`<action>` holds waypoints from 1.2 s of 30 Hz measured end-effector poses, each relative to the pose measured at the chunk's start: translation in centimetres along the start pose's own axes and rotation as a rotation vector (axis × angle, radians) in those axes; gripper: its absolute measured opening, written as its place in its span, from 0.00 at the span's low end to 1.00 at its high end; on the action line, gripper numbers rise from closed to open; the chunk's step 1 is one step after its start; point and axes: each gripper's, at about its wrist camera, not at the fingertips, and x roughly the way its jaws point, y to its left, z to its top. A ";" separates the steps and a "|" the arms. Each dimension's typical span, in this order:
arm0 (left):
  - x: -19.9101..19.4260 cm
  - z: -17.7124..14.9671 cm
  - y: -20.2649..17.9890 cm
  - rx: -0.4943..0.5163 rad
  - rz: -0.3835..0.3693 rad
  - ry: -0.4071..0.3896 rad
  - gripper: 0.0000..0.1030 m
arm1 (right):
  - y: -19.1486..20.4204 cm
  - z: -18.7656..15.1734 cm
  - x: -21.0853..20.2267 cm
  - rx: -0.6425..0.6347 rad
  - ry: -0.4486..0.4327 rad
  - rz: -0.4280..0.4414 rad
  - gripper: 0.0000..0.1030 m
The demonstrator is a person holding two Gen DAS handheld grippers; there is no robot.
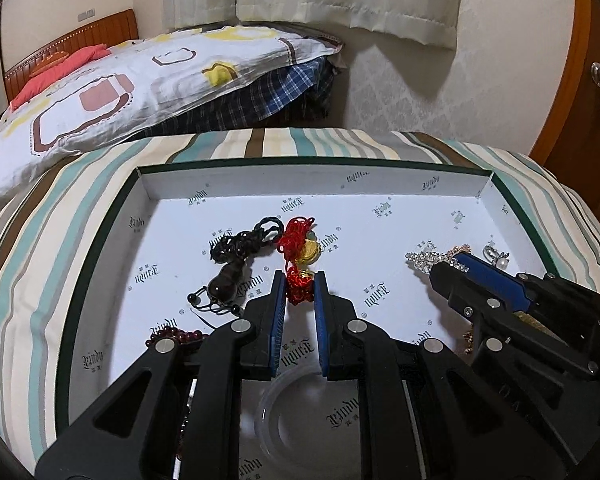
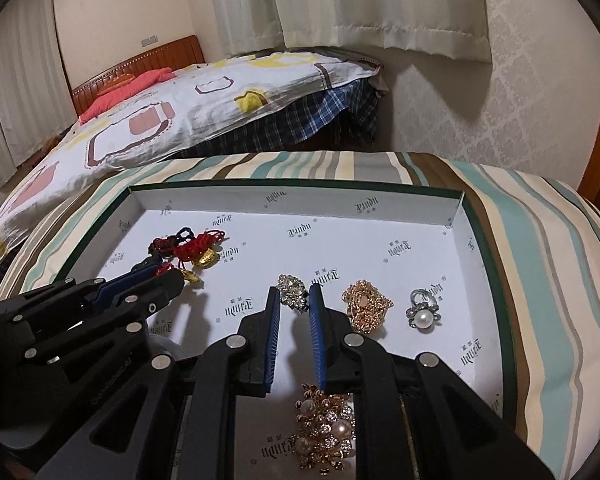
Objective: Organize jewelry
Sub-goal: 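Release the red charm in the box with left tool while right tool places the silver brooch, then open both tools and withdraw them from the box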
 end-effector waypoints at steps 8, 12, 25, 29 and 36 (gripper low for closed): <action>0.4 0.1 -0.1 0.002 0.011 0.017 0.14 | -0.2 0.1 0.5 0.010 0.023 0.000 0.15; 0.4 0.1 -0.1 0.004 0.013 0.019 0.16 | -0.2 0.1 0.6 0.010 0.027 0.002 0.15; 0.1 0.1 0.1 -0.006 0.021 0.008 0.43 | -0.5 -0.2 0.5 0.021 0.021 0.002 0.27; -0.1 0.1 0.4 -0.016 0.023 0.004 0.51 | -0.9 -0.1 0.2 0.030 0.012 0.000 0.31; -1.4 0.2 0.7 -0.016 0.061 -0.027 0.64 | -1.4 0.1 -1.1 0.035 -0.022 -0.017 0.48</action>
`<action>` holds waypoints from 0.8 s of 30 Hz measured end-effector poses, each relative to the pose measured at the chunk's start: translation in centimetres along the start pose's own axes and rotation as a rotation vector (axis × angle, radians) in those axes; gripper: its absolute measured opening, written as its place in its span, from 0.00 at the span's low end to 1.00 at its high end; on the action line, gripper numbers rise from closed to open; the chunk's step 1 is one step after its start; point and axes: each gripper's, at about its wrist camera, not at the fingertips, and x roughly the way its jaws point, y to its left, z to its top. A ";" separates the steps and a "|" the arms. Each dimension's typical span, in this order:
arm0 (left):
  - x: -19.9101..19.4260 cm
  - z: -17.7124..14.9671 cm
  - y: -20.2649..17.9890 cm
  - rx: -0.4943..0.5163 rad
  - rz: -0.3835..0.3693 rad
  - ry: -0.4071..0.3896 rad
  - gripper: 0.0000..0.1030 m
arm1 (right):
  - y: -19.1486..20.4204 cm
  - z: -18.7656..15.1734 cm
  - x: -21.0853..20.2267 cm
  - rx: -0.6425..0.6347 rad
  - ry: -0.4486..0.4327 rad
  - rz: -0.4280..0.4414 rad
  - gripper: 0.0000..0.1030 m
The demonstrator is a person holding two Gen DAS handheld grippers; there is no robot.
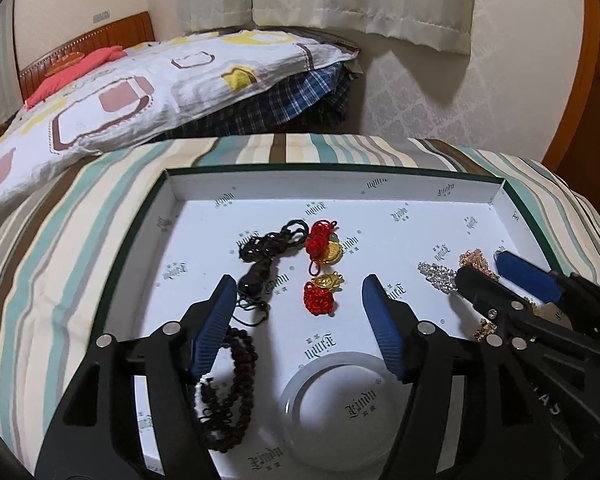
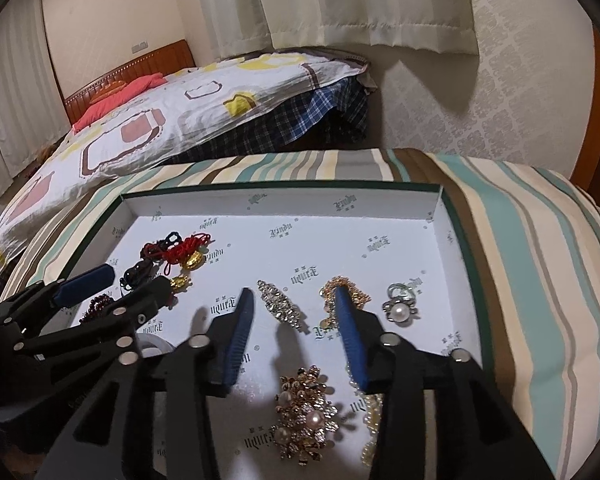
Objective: Organize jewelry
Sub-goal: 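Open both tools and withdraw them from the box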
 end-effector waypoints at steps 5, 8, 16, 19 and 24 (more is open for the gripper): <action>-1.1 -0.1 0.5 -0.018 0.023 -0.022 0.78 | -0.6 0.0 -1.3 0.014 -0.034 -0.025 0.67; -1.6 -0.3 0.7 -0.033 0.027 -0.028 0.87 | -1.0 -0.2 -1.8 0.019 -0.046 -0.038 0.74; -4.1 -1.0 0.7 -0.024 0.050 -0.067 0.89 | -2.1 -1.1 -3.6 0.045 -0.062 -0.088 0.78; -5.4 -1.5 1.1 -0.042 0.043 -0.076 0.91 | -2.1 -1.6 -4.8 0.038 -0.072 -0.101 0.78; -8.0 -2.9 1.3 -0.050 0.063 -0.087 0.92 | -1.7 -2.9 -7.0 0.040 -0.080 -0.104 0.78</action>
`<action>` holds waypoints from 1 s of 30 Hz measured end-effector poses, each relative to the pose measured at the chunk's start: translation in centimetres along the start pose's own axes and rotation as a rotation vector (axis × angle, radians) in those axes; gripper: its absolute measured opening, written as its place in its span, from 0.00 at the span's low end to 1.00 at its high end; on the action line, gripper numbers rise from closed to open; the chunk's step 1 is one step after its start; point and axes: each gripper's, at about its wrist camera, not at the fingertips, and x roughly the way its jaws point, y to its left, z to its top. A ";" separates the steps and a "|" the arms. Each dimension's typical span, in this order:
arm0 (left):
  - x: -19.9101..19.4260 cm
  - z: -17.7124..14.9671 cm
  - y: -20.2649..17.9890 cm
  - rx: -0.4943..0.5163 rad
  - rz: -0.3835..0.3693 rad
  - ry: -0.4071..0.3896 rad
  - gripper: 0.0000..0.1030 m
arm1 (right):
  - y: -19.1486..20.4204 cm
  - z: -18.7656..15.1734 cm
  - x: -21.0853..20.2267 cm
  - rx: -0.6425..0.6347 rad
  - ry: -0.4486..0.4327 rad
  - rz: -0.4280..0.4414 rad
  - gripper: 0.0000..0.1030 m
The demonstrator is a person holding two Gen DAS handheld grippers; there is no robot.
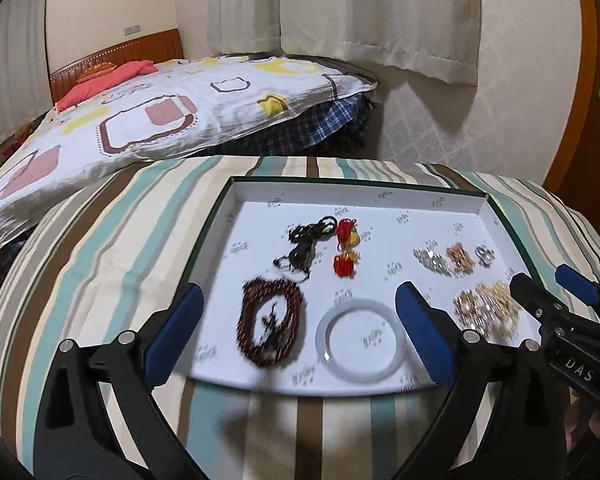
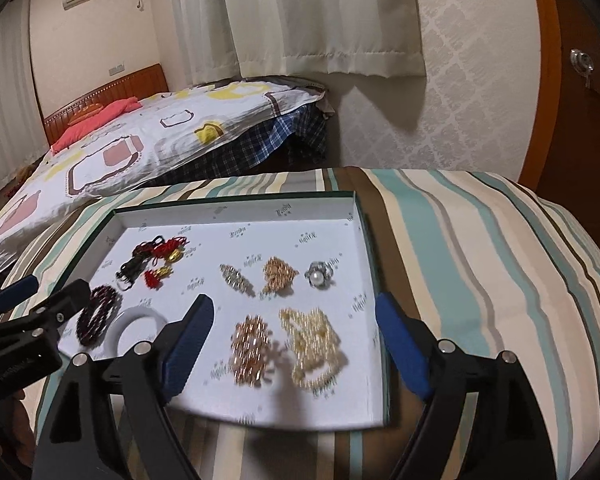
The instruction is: Organize jewelry
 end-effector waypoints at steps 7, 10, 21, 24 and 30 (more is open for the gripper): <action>-5.0 -1.7 1.1 -0.051 -0.010 -0.011 0.92 | 0.9 -1.4 -4.7 -0.008 -0.027 0.013 0.78; -8.0 -2.0 1.4 -0.049 -0.006 -0.038 0.92 | 1.2 -1.3 -7.5 -0.019 -0.063 0.023 0.78; -18.6 -3.1 1.7 -0.034 0.022 -0.153 0.96 | 2.6 -1.7 -16.4 -0.051 -0.161 0.068 0.80; -21.0 -3.4 1.6 -0.035 0.026 -0.170 0.96 | 2.9 -1.8 -18.6 -0.063 -0.190 0.070 0.81; -25.4 -3.9 1.4 -0.027 0.037 -0.227 0.96 | 3.2 -2.1 -22.4 -0.073 -0.242 0.074 0.81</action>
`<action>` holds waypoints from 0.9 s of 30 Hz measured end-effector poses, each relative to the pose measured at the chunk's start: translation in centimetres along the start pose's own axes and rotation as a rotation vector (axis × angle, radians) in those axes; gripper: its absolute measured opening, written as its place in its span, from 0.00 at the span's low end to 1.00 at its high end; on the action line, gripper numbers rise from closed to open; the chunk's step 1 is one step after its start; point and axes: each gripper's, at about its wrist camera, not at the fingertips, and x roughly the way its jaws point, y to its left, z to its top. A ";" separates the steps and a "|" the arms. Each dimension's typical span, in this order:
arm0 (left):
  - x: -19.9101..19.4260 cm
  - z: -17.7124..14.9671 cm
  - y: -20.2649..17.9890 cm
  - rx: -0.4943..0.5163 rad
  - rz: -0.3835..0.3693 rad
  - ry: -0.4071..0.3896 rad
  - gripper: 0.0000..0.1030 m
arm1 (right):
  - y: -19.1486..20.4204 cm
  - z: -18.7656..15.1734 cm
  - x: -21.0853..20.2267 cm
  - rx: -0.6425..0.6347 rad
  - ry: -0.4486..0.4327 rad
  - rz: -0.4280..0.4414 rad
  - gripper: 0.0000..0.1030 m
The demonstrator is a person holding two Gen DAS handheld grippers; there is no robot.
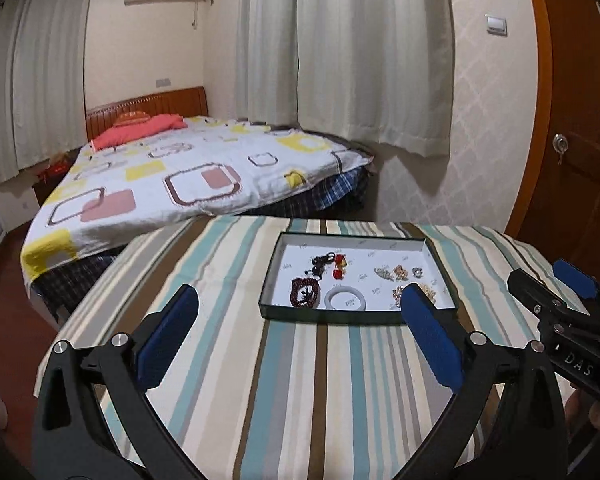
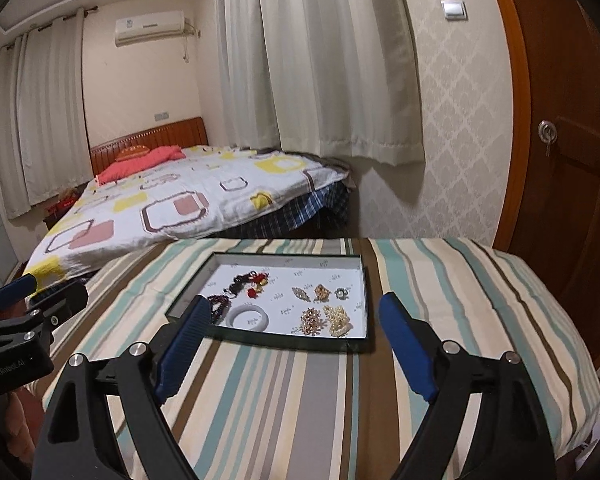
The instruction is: Organize jewelry
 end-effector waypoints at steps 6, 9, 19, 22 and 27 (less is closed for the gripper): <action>-3.1 0.2 0.7 -0.015 -0.001 -0.035 0.96 | 0.3 0.2 -2.7 -0.018 -0.038 -0.007 0.82; -4.2 0.1 0.9 -0.004 -0.002 -0.052 0.96 | 0.3 0.3 -3.9 -0.015 -0.061 -0.009 0.82; -6.3 0.2 1.4 -0.016 -0.002 -0.103 0.96 | 1.0 0.6 -5.9 -0.037 -0.108 -0.012 0.82; -6.6 0.1 1.3 -0.012 -0.003 -0.109 0.96 | 1.0 0.5 -6.1 -0.036 -0.110 -0.012 0.82; -6.6 0.1 1.3 -0.014 -0.003 -0.109 0.96 | 1.0 0.5 -6.1 -0.037 -0.111 -0.011 0.82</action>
